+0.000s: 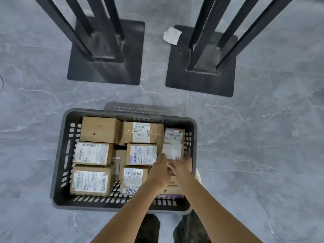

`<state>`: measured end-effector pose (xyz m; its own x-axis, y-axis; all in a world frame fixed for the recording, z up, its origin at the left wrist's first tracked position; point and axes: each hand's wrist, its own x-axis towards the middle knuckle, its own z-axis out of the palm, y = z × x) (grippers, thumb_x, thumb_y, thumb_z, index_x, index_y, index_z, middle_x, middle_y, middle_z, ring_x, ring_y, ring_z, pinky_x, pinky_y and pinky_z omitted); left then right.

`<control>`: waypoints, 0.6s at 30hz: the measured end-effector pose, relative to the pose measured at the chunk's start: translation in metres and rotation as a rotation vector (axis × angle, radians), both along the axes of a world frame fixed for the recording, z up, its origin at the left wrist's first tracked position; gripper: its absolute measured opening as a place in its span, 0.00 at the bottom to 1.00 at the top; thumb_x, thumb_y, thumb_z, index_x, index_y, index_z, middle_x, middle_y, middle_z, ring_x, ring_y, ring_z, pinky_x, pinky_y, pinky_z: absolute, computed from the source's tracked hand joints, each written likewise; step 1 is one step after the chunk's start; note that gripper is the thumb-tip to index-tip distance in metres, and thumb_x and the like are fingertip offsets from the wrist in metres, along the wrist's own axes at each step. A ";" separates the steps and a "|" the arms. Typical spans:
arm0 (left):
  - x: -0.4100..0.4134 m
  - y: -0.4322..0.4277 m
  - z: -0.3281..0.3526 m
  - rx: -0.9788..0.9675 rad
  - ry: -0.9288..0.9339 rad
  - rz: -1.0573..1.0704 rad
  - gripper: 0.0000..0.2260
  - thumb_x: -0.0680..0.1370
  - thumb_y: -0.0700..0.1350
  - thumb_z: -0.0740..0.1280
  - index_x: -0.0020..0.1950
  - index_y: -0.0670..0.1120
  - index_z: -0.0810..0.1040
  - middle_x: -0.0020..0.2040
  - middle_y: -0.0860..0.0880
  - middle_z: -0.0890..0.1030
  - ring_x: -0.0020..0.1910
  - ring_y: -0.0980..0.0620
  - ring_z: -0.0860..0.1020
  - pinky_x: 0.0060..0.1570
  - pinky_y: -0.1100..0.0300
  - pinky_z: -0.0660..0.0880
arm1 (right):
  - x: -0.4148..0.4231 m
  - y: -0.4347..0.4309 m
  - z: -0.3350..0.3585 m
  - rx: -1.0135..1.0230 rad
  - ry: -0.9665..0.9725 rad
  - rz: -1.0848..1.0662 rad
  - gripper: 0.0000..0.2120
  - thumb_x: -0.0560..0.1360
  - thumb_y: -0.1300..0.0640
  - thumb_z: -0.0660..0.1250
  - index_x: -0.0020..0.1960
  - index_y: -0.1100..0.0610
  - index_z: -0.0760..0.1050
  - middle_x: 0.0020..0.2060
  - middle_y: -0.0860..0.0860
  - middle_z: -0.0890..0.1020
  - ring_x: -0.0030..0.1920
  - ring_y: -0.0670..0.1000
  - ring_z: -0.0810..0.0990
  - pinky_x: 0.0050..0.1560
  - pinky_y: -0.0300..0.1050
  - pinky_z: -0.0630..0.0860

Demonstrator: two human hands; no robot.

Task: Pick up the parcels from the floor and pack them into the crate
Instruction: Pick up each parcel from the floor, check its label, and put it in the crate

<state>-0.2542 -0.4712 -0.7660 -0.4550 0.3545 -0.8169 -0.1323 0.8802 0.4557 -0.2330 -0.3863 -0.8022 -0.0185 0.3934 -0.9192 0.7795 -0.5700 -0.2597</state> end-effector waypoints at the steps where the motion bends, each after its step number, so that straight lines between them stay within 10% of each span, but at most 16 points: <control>1: 0.000 0.000 -0.007 -0.014 0.010 -0.063 0.28 0.78 0.33 0.58 0.77 0.45 0.55 0.78 0.46 0.48 0.75 0.46 0.58 0.69 0.53 0.66 | -0.003 0.001 -0.010 -0.004 -0.016 -0.005 0.21 0.79 0.67 0.59 0.70 0.59 0.62 0.46 0.55 0.77 0.38 0.52 0.80 0.36 0.39 0.77; 8: -0.002 -0.015 -0.011 -0.113 -0.110 -0.257 0.29 0.78 0.34 0.57 0.77 0.44 0.52 0.79 0.48 0.48 0.77 0.48 0.49 0.73 0.51 0.59 | 0.001 0.017 -0.014 -0.002 -0.170 0.453 0.26 0.79 0.69 0.52 0.76 0.58 0.55 0.39 0.53 0.72 0.30 0.47 0.65 0.28 0.38 0.63; 13: -0.014 -0.022 0.036 -0.086 -0.077 -0.134 0.23 0.79 0.36 0.57 0.74 0.45 0.60 0.74 0.47 0.62 0.72 0.49 0.63 0.68 0.52 0.67 | 0.010 0.023 0.035 0.014 -0.078 0.698 0.26 0.78 0.68 0.53 0.74 0.55 0.61 0.63 0.55 0.73 0.33 0.44 0.70 0.23 0.32 0.66; 18: -0.040 -0.033 0.124 -0.077 0.073 0.003 0.20 0.81 0.40 0.55 0.73 0.47 0.61 0.72 0.48 0.65 0.61 0.46 0.75 0.58 0.51 0.74 | -0.001 0.036 0.110 0.048 -0.020 0.754 0.17 0.78 0.64 0.54 0.63 0.56 0.73 0.55 0.56 0.79 0.41 0.49 0.76 0.38 0.40 0.75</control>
<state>-0.2947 -0.5044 -0.6418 -0.5150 0.2903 -0.8065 -0.1043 0.9127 0.3951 -0.2343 -0.3506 -0.6923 -0.2819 0.3202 -0.9044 0.9587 0.1317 -0.2522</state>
